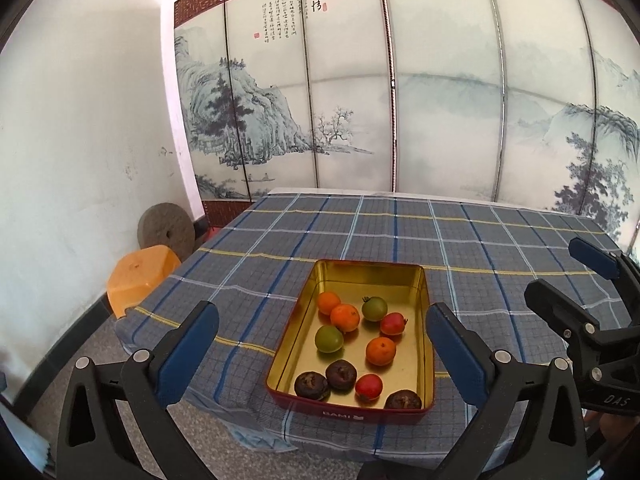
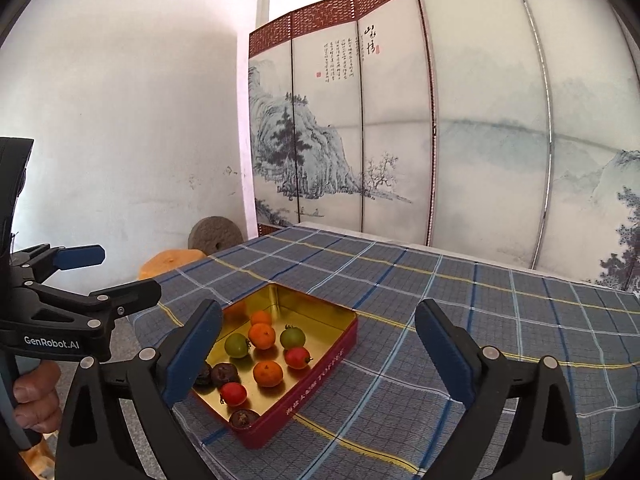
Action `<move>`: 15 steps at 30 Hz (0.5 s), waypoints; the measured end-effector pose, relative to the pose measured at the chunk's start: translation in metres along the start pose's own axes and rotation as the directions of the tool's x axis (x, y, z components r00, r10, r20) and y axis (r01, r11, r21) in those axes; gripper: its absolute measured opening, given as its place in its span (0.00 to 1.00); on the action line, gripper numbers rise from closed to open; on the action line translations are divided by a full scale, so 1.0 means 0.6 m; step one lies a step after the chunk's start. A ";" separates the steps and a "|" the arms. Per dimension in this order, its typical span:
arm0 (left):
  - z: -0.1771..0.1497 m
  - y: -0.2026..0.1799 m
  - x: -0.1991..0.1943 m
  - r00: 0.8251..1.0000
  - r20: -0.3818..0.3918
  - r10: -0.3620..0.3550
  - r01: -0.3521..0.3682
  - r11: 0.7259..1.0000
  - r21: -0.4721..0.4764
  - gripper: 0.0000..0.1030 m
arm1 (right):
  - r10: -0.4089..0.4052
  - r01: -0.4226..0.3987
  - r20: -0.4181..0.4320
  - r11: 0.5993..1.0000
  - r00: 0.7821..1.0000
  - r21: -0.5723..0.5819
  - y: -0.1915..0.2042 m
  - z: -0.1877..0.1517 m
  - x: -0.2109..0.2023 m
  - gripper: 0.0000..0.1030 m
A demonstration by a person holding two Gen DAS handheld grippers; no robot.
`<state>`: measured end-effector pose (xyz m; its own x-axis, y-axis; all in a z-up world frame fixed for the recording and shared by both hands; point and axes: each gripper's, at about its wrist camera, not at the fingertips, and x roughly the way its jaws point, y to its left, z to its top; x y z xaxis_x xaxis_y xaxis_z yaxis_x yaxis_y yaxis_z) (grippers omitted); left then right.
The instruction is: Organize fruits
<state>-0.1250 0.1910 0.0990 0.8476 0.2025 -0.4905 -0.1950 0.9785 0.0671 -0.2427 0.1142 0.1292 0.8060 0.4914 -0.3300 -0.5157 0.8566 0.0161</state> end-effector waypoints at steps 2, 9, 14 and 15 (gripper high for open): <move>0.001 -0.001 -0.002 1.000 0.000 -0.001 0.001 1.000 0.000 1.00 | -0.006 0.006 0.001 1.000 1.000 0.003 -0.005 0.000 -0.006 0.94; 0.001 -0.009 0.002 0.999 -0.038 -0.013 0.014 1.000 0.016 1.00 | -0.054 0.055 -0.044 0.998 0.998 0.035 -0.053 -0.022 -0.003 0.96; -0.001 -0.016 0.011 0.998 -0.062 -0.011 0.013 1.000 0.021 1.00 | -0.141 0.155 -0.154 0.985 0.978 0.082 -0.140 -0.061 0.023 0.96; -0.001 -0.019 0.013 0.998 -0.064 -0.010 0.011 1.000 0.022 1.00 | -0.155 0.173 -0.167 0.980 0.974 0.100 -0.159 -0.070 0.022 0.96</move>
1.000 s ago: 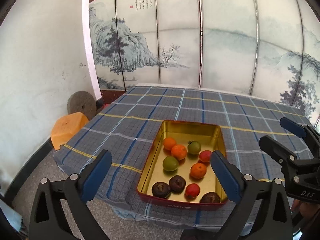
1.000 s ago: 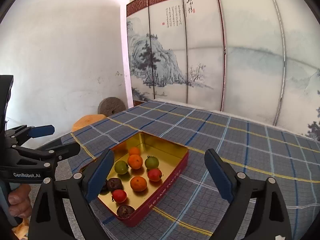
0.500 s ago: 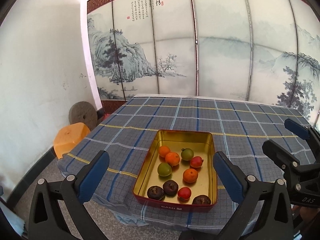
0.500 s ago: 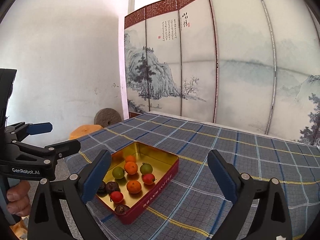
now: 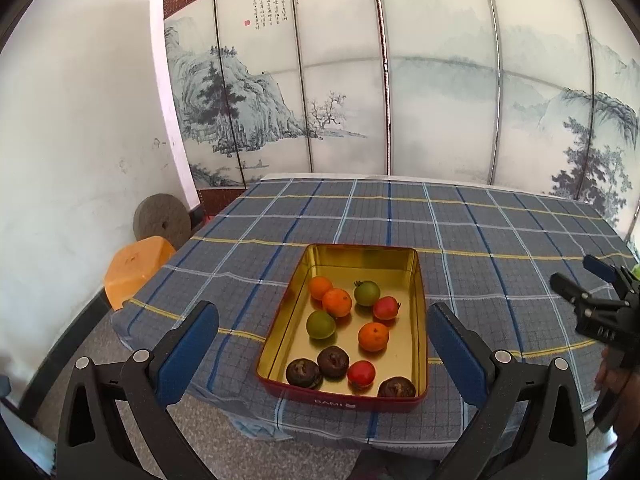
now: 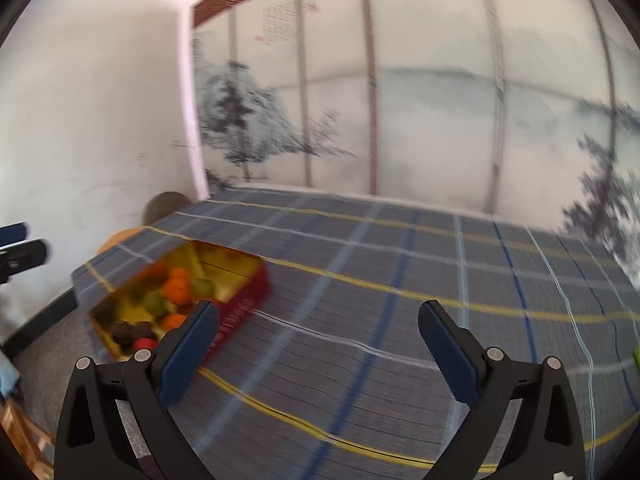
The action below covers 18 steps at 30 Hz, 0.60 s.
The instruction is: Organize fruits
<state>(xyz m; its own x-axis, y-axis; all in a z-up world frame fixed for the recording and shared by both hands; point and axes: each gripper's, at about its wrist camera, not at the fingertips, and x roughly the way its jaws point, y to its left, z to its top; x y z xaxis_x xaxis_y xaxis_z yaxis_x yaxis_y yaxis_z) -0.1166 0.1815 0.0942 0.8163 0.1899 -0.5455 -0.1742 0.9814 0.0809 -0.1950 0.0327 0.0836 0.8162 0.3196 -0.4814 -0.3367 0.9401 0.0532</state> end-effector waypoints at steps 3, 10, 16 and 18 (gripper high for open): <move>0.000 -0.003 0.007 1.000 -0.012 0.003 -0.003 1.000 0.003 1.00 | -0.047 0.047 -0.015 0.998 0.999 0.038 -0.047 -0.011 0.006 0.96; 0.000 -0.006 0.038 0.998 -0.058 0.006 -0.006 1.000 0.004 1.00 | -0.165 0.171 -0.124 0.984 0.978 0.042 -0.154 -0.042 0.054 0.96; 0.003 0.000 0.061 0.995 -0.090 0.029 -0.031 0.999 -0.013 1.00 | -0.221 0.256 -0.350 0.965 0.910 0.055 -0.275 -0.070 0.143 0.96; 0.007 0.002 0.063 0.995 -0.088 0.044 -0.046 0.999 -0.016 1.00 | -0.217 0.270 -0.403 0.960 0.889 0.079 -0.308 -0.077 0.167 0.96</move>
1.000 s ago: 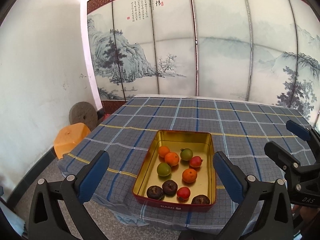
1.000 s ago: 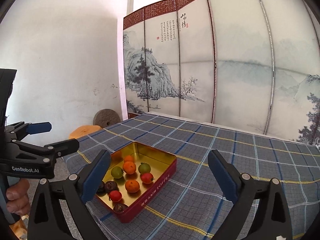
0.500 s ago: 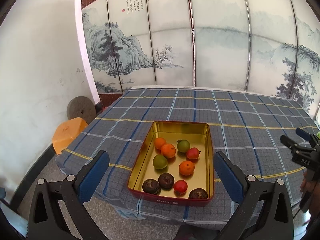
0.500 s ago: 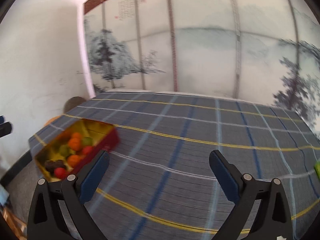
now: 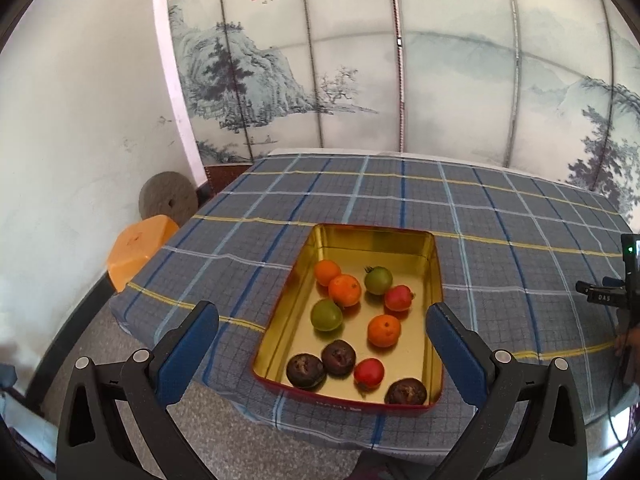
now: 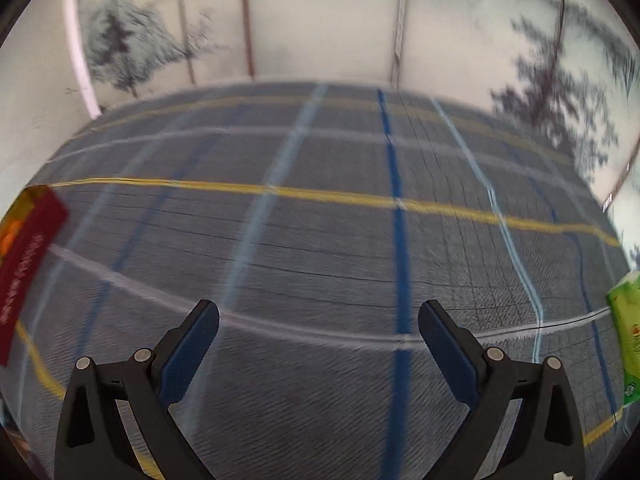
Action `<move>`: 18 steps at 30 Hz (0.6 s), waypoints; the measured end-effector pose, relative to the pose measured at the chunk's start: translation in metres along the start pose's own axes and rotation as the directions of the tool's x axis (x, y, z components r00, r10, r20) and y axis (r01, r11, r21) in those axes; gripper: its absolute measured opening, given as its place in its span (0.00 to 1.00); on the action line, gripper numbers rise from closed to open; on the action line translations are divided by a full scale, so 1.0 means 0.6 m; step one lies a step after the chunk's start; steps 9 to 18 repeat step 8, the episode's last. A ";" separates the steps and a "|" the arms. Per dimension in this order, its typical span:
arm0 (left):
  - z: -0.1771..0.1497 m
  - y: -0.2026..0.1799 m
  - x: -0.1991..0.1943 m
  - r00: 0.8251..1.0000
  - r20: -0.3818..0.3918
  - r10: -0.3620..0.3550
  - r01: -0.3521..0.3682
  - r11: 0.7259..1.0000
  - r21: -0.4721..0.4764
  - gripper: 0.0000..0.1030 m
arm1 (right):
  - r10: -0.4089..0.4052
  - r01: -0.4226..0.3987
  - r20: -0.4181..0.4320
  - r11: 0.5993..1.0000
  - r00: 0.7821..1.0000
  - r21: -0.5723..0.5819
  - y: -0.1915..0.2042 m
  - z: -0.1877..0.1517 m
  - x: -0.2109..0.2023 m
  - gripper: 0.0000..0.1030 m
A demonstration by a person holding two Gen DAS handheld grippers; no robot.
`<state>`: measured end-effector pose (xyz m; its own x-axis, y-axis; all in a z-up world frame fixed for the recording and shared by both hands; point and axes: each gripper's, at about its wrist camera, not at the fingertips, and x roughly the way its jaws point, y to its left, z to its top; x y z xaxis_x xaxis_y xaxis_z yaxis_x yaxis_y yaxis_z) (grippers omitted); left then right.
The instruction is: Organize fruits
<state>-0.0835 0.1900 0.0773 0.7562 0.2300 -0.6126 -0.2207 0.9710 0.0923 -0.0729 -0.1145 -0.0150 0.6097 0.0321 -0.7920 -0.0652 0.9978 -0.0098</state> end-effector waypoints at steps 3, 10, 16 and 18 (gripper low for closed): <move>0.008 -0.002 0.004 0.999 -0.020 0.025 -0.025 1.000 0.015 1.00 | -0.014 0.015 -0.043 1.000 0.999 0.014 -0.026 0.015 0.034 0.99; 0.022 0.005 0.009 0.998 -0.048 0.038 -0.038 0.999 0.001 1.00 | -0.001 0.001 -0.047 1.000 0.999 -0.009 -0.042 0.053 0.068 1.00; 0.022 0.005 0.009 0.998 -0.048 0.038 -0.038 0.999 0.001 1.00 | -0.001 0.001 -0.047 1.000 0.999 -0.009 -0.042 0.053 0.068 1.00; 0.022 0.005 0.009 0.998 -0.048 0.038 -0.038 0.999 0.001 1.00 | -0.001 0.001 -0.047 1.000 0.999 -0.009 -0.042 0.053 0.068 1.00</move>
